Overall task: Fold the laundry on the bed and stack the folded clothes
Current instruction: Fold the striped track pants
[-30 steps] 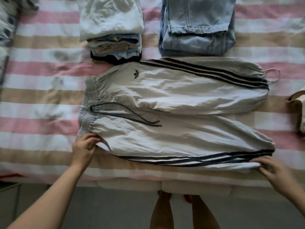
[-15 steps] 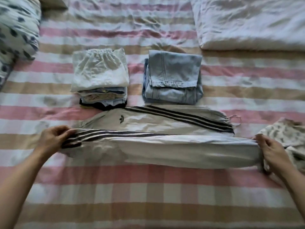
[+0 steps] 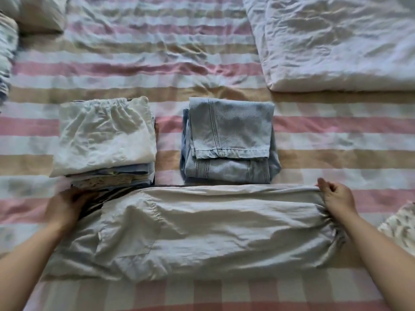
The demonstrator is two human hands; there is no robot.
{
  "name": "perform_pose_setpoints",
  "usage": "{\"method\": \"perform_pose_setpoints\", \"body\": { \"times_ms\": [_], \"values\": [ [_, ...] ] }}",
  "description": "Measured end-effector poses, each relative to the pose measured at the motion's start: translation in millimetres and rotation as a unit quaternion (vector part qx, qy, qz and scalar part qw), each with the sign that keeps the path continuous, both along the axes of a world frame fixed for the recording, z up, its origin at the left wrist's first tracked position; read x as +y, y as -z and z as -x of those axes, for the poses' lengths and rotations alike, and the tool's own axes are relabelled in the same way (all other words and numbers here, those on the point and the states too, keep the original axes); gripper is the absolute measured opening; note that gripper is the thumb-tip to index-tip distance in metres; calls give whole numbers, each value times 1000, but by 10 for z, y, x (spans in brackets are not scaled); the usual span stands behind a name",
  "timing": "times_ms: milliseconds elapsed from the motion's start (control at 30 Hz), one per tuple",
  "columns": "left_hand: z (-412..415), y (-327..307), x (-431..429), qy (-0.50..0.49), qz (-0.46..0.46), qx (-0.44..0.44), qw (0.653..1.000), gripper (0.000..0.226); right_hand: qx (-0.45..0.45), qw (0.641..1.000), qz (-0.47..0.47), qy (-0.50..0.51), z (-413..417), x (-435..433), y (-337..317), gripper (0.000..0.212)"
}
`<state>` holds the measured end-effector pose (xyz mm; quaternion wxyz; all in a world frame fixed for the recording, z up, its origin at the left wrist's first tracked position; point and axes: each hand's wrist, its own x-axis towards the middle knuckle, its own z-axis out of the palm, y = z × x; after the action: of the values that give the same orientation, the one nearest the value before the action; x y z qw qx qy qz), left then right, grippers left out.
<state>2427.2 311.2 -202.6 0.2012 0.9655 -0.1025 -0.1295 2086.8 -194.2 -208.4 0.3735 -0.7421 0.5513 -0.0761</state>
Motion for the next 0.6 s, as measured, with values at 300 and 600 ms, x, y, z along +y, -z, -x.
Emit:
{"method": "perform_pose_setpoints", "body": {
  "times_ms": [300,600],
  "values": [
    [461,118,310,-183,-60,-49,980,54,23,997,69,-19,332,277,-1,54],
    [671,88,586,-246,63,133,958,50,134,988,-76,28,590,312,161,98]
  ]
}}
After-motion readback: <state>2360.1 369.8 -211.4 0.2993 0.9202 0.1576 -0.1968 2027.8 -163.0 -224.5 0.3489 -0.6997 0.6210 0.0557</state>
